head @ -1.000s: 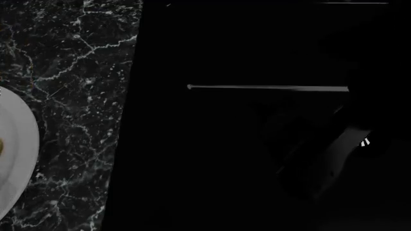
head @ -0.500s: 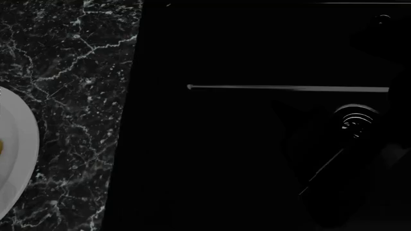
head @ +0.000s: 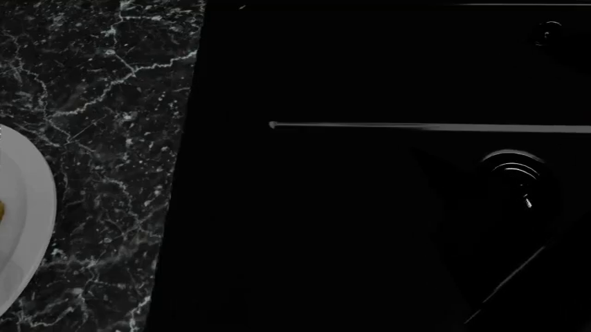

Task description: Pick the potato from the sink and place it on the plate located on the counter

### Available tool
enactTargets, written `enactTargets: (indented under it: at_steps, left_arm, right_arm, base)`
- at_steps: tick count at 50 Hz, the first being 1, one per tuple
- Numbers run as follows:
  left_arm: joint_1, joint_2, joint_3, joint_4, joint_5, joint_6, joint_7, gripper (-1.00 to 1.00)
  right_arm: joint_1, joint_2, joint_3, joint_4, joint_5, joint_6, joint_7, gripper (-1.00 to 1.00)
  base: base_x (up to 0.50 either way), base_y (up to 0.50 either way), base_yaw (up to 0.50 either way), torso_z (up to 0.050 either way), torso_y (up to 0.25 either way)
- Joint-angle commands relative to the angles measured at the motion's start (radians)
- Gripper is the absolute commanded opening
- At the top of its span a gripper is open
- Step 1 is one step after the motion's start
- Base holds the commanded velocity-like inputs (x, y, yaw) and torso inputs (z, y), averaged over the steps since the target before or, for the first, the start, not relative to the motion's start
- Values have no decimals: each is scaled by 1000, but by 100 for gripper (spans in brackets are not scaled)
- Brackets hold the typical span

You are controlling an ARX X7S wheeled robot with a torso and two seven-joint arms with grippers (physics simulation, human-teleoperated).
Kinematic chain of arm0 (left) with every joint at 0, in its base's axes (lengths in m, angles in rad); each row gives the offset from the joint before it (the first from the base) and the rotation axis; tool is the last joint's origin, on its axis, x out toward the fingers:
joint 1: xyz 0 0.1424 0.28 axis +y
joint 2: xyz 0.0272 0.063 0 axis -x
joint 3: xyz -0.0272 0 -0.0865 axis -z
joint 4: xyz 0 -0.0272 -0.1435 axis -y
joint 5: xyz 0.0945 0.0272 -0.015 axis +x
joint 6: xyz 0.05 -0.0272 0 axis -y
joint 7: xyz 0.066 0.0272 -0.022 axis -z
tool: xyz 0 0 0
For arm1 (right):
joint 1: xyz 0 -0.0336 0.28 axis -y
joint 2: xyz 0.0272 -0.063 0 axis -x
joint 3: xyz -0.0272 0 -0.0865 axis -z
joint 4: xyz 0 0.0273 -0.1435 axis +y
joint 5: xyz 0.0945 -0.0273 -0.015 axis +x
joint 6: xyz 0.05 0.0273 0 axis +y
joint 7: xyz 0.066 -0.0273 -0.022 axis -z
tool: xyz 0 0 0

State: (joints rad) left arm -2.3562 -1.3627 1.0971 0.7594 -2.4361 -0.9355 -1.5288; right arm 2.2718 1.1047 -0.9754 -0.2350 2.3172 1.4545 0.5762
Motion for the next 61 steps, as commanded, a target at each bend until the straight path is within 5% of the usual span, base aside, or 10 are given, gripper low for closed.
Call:
enactTargets:
  at_steps: [1,19,41,61]
  left_arm:
    - [0,-29,-47,15,-83,-25,-42,100]
    - [0,-13,-13,54,-71,24,-42,100]
    - [7,-205,-179,64,-95,-117,-42,100]
    - [93,-208,-288,-23,-59,-194,-42,100]
  right_arm:
    - [25,-14,10,-34,-9,-10,25,100]
    - [-97,21,85,-87,-133,-10,-68,100]
    - [68,16,-43,-110,201,-49,323,100]
    - [73,66,-13,-114,419,-16,555,100]
  base:
    - [0,0,0,0,0]
    - [0,0,0,0,0]
    - [0,0,0,0,0]
    - [0,0,0,0,0]
